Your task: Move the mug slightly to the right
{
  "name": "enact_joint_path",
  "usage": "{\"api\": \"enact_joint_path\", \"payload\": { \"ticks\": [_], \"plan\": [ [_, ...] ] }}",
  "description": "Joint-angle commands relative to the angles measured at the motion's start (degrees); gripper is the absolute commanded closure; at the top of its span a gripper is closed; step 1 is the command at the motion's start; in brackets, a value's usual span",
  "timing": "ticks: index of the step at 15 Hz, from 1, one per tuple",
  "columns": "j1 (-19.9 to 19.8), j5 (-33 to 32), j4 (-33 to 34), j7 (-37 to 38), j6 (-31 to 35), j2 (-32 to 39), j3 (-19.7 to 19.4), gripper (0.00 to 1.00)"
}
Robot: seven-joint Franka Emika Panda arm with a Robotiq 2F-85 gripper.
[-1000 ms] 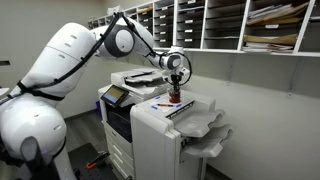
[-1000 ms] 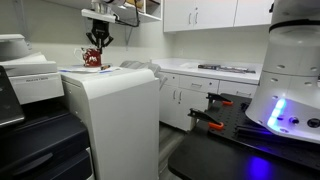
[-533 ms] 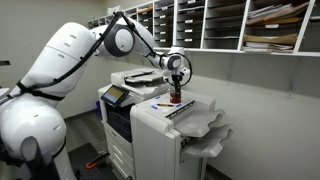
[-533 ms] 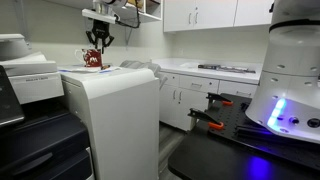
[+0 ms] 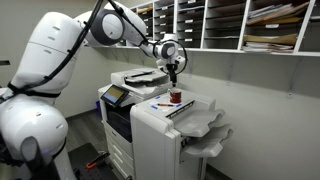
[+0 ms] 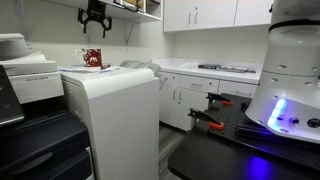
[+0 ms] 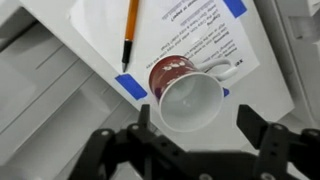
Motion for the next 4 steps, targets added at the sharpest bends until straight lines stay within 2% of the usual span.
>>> {"api": "enact_joint_path", "payload": {
  "ticks": [1, 4],
  "plan": [
    [1.2, -3.0, -5.5, 0.1, -1.4, -5.8, -0.4, 0.0],
    [2.5, -8.2, -7.6, 2.9, -3.2, -8.5, -1.2, 0.0]
  ]
}}
